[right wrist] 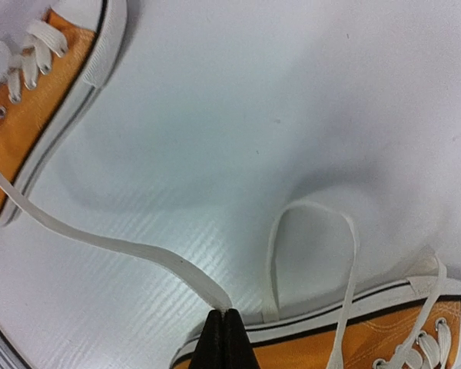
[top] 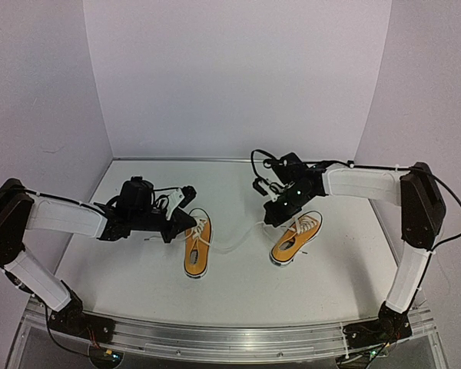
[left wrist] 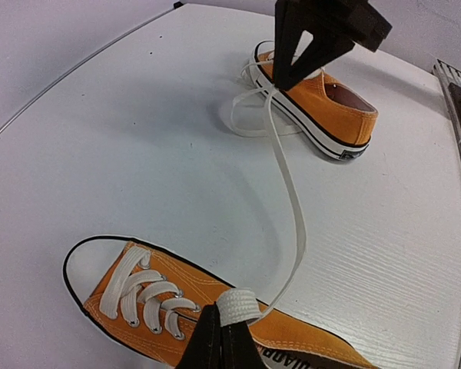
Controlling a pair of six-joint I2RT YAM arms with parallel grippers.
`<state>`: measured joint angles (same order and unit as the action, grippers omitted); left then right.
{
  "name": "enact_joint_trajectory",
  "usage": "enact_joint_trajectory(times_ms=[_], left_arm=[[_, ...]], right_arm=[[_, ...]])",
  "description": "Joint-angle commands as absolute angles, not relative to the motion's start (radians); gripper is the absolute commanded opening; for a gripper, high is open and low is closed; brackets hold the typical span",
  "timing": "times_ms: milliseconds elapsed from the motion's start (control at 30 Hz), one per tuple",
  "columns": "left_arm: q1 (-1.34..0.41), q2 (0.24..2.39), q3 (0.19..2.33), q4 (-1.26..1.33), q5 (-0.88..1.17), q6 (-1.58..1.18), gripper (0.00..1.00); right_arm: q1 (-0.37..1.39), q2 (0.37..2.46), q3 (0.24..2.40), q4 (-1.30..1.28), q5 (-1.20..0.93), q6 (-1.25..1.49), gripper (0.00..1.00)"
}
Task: Tie the shoes
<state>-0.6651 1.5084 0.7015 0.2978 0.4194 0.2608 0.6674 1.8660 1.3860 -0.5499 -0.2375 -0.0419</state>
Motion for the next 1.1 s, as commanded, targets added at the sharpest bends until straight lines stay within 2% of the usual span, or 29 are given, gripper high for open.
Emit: enact_joint_trajectory(times_ms=[0,233,467,500,533,633,667,900,1067], left_arm=[[-0.674,1.454,0.672,0.357,0.437,0.284,0.0],[-0.709,1.42,0.644,0.363,0.424,0.34,0.0],[-0.725,1.389,0.619,0.382,0.422,0.364,0.0],[-0.726,1.389,0.618,0.382,0.421,0.364,0.0],[-0.727,1.387,0.616,0.38,0.42,0.367,0.0],[-0.729,1.388,0.611,0.378,0.416,0.369,0.0],[-0.729,1.389,0.609,0.381,0.417,0.368,0.0],[-0.729,1.405,0.6,0.408,0.405,0.363,0.0],[-0.729,1.419,0.608,0.408,0.396,0.366,0.0]], right_arm=[[0.666,1.847,1.493,-0.39,-0.362,0.043,0.0],[0.72,2.061,1.777,-0.268,-0.489,0.132,0.0],[0.848,2.36,2.227,-0.254,-0.617,0.232,0.0],[0.853,2.369,2.244,-0.253,-0.634,0.241,0.04],[0.852,2.366,2.242,-0.252,-0.639,0.253,0.11],[0.819,2.301,2.139,-0.246,-0.585,0.264,0.57],[0.8,2.273,2.089,-0.241,-0.582,0.268,0.6],[0.748,2.093,1.773,-0.139,-0.659,0.303,0.63],[0.748,2.003,1.53,0.037,-0.791,0.407,0.58]])
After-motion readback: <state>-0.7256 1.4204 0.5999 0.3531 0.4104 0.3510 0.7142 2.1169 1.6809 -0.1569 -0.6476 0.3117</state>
